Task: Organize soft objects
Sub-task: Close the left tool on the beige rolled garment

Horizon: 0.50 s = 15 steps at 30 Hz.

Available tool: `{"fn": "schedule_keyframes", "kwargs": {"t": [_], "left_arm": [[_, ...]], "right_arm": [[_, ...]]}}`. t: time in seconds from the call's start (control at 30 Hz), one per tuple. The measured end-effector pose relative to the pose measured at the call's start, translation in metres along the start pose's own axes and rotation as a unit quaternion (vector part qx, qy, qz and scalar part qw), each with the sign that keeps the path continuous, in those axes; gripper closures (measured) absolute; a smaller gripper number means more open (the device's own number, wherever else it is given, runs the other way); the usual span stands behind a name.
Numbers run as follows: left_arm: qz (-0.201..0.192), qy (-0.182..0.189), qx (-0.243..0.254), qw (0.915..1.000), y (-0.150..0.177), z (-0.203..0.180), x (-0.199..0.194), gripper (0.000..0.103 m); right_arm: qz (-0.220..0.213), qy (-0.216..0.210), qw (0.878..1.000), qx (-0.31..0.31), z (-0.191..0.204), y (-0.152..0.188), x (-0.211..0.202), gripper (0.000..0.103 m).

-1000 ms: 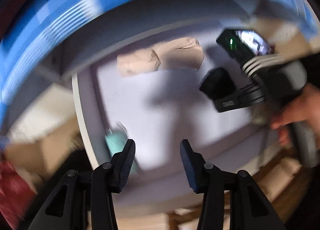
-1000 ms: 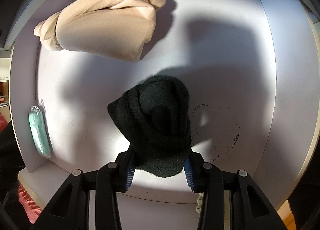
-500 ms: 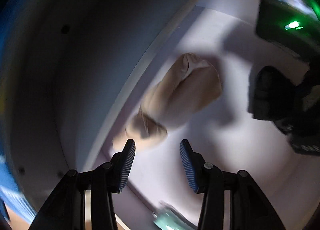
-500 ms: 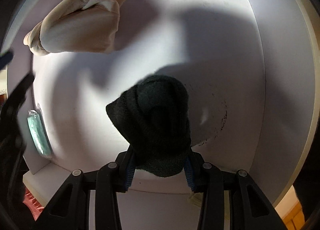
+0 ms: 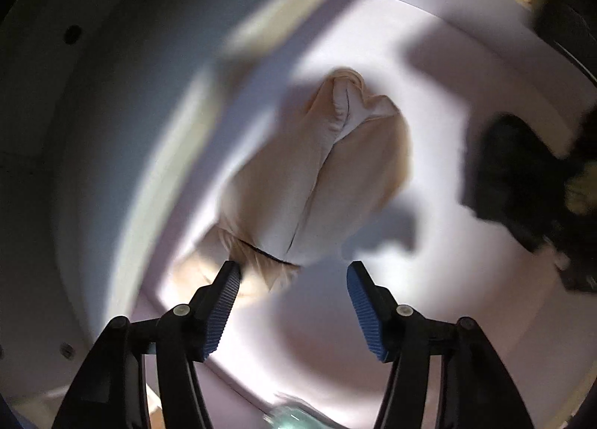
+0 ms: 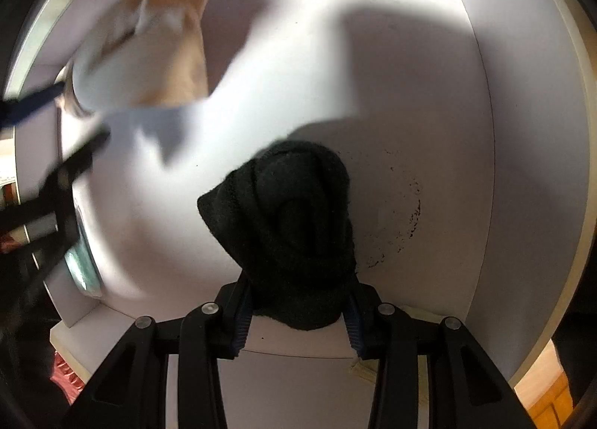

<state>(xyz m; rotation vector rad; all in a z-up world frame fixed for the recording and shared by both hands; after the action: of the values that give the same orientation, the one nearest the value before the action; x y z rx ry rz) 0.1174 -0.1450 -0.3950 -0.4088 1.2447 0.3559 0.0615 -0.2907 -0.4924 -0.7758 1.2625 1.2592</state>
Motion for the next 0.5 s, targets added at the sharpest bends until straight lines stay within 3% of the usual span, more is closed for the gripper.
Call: {"fn": "schedule_keyframes", "kwargs": {"t": [0.1, 0.2, 0.33, 0.4, 0.5], "left_arm": [[0.0, 0.032, 0.022, 0.9993, 0.018, -0.015, -0.01, 0.045], [-0.037, -0.014, 0.034, 0.9987, 0.019, -0.013, -0.02, 0.045], [-0.086, -0.07, 0.062, 0.9918, 0.0, -0.005, -0.028, 0.045], [-0.076, -0.087, 0.075, 0.9905, -0.01, 0.0, -0.019, 0.045], [-0.043, -0.075, 0.078, 0.9932, -0.018, 0.006, -0.001, 0.045]], "right_arm": [[0.0, 0.0, 1.0, -0.001, -0.006, -0.003, -0.006, 0.061], [-0.001, 0.0, 1.0, 0.0, -0.011, -0.007, -0.012, 0.061], [-0.001, -0.001, 1.0, -0.001, -0.012, -0.009, -0.014, 0.061], [-0.001, -0.001, 1.0, -0.001, -0.013, -0.011, -0.015, 0.061], [-0.001, -0.001, 1.0, -0.002, -0.014, -0.013, -0.014, 0.061]]}}
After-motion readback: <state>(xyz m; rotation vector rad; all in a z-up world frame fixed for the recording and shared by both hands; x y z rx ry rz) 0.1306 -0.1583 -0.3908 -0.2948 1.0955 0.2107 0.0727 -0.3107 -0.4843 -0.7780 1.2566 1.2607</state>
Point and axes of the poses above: each gripper's, at about its wrist camera, not at the fingertips, and x roughly the way its jaws point, z to its left, y to its underside, the point moved 6 cm from there along x, roughly the way its jaws point, and after that the axes turned 13 degrees about -x, right-handed, at the moved point
